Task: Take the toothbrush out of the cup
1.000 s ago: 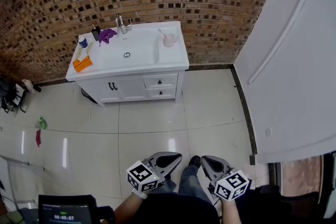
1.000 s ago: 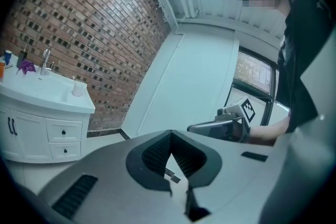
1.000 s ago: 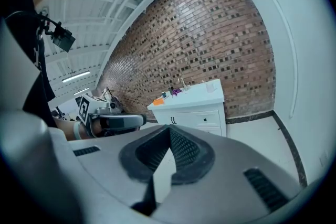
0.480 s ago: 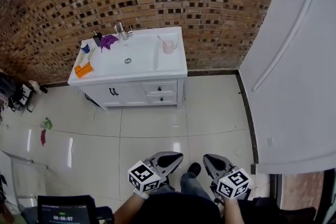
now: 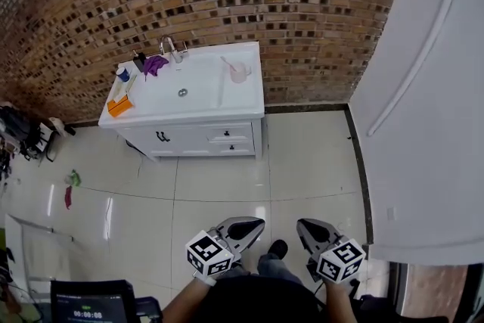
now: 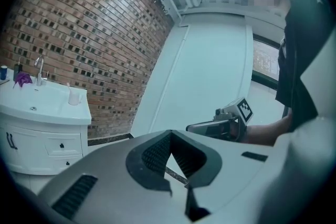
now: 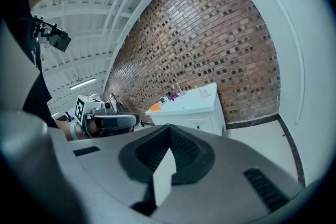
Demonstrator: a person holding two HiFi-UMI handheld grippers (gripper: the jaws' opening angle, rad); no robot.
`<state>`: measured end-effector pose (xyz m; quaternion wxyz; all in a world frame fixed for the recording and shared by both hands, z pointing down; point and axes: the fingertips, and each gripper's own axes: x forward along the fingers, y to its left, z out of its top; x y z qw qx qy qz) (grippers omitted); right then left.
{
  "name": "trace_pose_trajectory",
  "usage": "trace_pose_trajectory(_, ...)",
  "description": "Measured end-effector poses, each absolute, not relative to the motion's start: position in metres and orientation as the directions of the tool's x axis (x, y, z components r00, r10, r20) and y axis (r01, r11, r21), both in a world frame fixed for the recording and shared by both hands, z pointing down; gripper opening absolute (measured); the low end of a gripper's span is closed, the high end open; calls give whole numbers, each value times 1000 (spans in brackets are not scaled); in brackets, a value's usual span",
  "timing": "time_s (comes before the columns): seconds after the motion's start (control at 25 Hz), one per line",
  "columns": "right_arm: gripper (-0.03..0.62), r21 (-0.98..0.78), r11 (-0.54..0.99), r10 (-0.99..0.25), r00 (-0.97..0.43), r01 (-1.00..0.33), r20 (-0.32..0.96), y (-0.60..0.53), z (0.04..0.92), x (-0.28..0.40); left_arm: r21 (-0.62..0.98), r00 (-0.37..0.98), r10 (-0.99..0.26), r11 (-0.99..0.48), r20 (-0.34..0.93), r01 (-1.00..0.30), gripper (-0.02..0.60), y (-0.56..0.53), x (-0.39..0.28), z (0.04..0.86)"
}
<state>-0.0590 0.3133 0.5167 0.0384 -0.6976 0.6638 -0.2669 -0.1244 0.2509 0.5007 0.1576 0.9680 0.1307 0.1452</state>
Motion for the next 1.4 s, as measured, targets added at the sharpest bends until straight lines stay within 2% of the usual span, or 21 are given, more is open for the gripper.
trace_pose_trajectory(0.44, -14, -413, -84, -947, -56, -907, 317, 330, 524, -9, 337, 942, 218, -933, 254, 126, 5, 257, -91, 505)
trace_pose_trajectory(1.4, -14, -458, -165, -950, 15, -874, 313, 385, 531, 33, 314, 918, 269, -933, 291, 174, 5, 294, -46, 501)
